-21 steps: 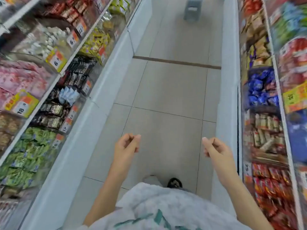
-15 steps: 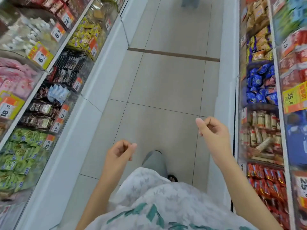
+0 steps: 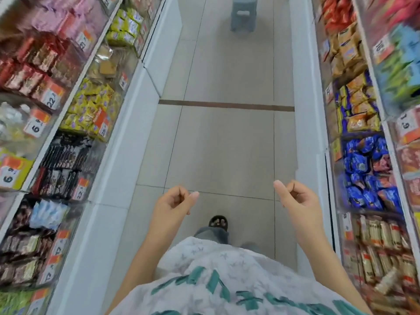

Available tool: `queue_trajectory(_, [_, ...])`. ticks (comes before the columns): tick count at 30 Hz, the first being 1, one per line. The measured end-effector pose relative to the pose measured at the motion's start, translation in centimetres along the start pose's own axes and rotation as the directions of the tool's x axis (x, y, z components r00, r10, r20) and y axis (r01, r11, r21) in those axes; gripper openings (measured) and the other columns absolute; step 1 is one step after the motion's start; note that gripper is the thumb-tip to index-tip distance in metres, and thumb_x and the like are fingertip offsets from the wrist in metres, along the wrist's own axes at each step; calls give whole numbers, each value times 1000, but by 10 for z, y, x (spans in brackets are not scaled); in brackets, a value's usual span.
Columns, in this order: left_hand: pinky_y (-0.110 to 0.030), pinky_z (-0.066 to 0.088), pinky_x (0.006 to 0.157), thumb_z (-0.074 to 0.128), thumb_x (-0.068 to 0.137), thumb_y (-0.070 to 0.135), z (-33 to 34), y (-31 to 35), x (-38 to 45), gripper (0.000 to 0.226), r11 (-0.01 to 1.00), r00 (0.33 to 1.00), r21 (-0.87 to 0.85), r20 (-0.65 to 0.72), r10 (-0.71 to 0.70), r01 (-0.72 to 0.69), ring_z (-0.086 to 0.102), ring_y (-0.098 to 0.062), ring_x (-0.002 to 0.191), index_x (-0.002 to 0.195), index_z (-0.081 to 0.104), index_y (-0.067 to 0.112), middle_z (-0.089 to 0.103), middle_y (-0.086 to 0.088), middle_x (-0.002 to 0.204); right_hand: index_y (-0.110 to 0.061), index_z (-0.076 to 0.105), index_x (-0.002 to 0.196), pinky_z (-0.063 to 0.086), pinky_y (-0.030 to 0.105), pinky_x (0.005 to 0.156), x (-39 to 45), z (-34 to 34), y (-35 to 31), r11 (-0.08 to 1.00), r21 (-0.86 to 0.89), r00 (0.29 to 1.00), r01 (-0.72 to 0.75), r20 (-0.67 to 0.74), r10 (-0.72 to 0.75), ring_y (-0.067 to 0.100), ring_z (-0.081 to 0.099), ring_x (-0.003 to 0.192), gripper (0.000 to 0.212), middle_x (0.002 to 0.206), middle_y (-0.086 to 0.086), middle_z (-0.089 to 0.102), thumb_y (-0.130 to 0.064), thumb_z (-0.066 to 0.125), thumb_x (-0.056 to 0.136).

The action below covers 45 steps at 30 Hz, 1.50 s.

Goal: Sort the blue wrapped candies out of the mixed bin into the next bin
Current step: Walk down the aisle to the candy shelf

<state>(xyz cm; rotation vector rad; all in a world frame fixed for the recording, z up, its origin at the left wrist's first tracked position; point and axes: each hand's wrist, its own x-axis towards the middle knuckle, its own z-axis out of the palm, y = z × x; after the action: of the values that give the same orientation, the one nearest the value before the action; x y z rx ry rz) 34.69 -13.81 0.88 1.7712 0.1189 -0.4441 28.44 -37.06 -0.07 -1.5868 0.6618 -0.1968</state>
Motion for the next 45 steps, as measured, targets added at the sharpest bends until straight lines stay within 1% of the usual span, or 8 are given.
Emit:
queue_trajectory(7, [-17, 43, 62, 65, 86, 12, 69, 107, 191, 21, 989, 986, -41, 73, 147, -145, 46, -5, 56, 73, 49, 15, 49, 9, 60, 9, 41, 63, 28, 16, 50, 102, -32, -10, 992, 7, 986, -124, -113, 124, 14, 31, 55, 40, 61, 14, 35, -16, 62, 87])
queue_trajectory(11, [-17, 46, 64, 62, 87, 7, 114, 155, 283, 18, 977, 979, -88, 51, 197, -192, 50, -6, 61, 78, 53, 20, 56, 9, 69, 3, 48, 61, 32, 17, 50, 191, -46, -23, 991, -5, 985, -137, -103, 136, 8, 38, 51, 57, 53, 6, 44, -48, 73, 69])
queue_trajectory(16, [-20, 39, 60, 64, 85, 15, 144, 184, 364, 26, 996, 994, -43, -72, 80, -83, 42, -9, 56, 66, 47, 17, 48, 6, 59, -14, 48, 52, 33, 23, 54, 338, -57, -62, 994, -69, 996, -80, 32, 82, 11, 39, 52, 38, 51, 0, 44, -7, 62, 87])
queue_trajectory(21, [-21, 22, 48, 64, 86, 14, 157, 201, 432, 38, 1000, 992, 0, -124, -21, 21, 23, -9, 49, 61, 36, 11, 26, -2, 56, 2, 39, 60, 28, 30, 59, 504, -42, -138, 997, -55, 986, 61, 159, -52, 16, 33, 57, 39, 58, 11, 34, -13, 61, 89])
queue_trajectory(27, [-15, 26, 44, 65, 84, 7, 168, 229, 549, 32, 997, 987, -14, -138, -83, 82, 27, -6, 46, 62, 41, 7, 33, 4, 51, -1, 42, 62, 33, 21, 59, 685, -4, -207, 988, -5, 971, 157, 181, -154, 17, 39, 59, 51, 57, 5, 41, -46, 62, 75])
queue_trajectory(34, [-16, 27, 45, 70, 82, 10, 188, 317, 767, 32, 999, 999, -32, -39, -32, 31, 29, -6, 46, 63, 43, 9, 36, 9, 48, -5, 46, 63, 34, 20, 59, 868, 35, -244, 991, -52, 982, 123, 152, -114, 15, 41, 59, 53, 59, 9, 44, -53, 63, 73])
queue_trajectory(40, [-15, 30, 50, 68, 82, 9, 240, 418, 958, 31, 998, 991, 12, 121, 62, -64, 35, -6, 50, 63, 44, 16, 40, 13, 51, 2, 37, 59, 25, 18, 50, 982, 34, -262, 999, -45, 1000, 6, 1, -6, 11, 30, 53, 41, 57, 12, 32, -16, 65, 84])
queue_trajectory(45, [-13, 37, 57, 68, 82, 6, 295, 507, 1095, 25, 978, 962, -69, 182, 205, -195, 43, -4, 55, 69, 49, 18, 49, 12, 60, 4, 35, 57, 24, 20, 49, 1054, 11, -252, 992, -48, 986, -119, -123, 113, 14, 29, 53, 41, 56, 14, 31, -7, 65, 84])
